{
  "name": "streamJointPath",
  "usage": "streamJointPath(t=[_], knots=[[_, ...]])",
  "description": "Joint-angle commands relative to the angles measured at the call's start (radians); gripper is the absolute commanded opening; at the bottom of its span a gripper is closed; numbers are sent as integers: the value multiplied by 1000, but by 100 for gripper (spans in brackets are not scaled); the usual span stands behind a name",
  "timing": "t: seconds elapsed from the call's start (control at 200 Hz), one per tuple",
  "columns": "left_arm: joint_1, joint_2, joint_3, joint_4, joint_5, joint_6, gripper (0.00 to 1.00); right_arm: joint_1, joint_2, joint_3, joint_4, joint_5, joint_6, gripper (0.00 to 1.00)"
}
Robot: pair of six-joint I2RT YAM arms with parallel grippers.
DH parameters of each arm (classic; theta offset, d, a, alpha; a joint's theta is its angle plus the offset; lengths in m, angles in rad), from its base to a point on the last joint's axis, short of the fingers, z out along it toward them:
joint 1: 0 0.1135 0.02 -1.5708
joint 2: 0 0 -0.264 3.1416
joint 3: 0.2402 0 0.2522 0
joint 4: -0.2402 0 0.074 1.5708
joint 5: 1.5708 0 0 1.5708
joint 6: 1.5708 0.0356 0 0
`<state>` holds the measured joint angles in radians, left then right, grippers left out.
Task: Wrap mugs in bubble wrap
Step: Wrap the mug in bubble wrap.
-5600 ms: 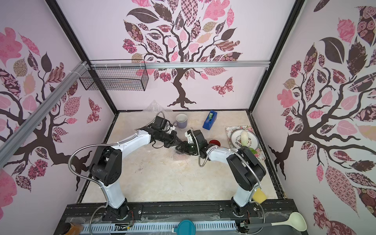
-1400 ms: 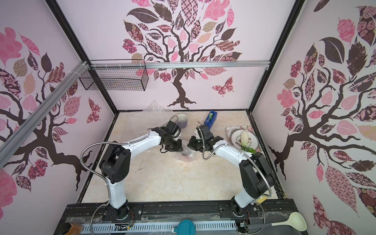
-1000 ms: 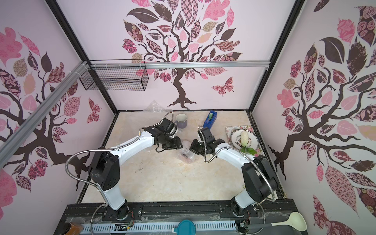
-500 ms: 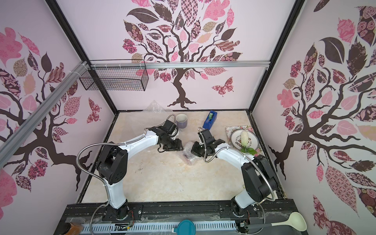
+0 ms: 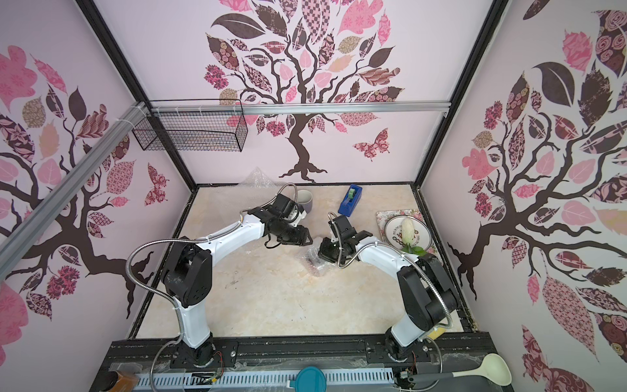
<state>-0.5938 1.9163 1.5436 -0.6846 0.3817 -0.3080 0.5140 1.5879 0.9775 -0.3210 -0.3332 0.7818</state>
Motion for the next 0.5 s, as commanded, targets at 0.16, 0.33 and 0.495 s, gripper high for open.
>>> streamJointPath(t=[0.16, 0.33, 0.495], knots=[[-17, 90, 113, -40, 13, 176, 56, 6, 40, 25, -102, 17, -25, 0], [-22, 101, 101, -44, 5, 206, 48, 7, 38, 29, -107, 16, -35, 0], [-33, 129, 116, -58, 15, 226, 47, 8, 41, 28, -108, 7, -45, 0]])
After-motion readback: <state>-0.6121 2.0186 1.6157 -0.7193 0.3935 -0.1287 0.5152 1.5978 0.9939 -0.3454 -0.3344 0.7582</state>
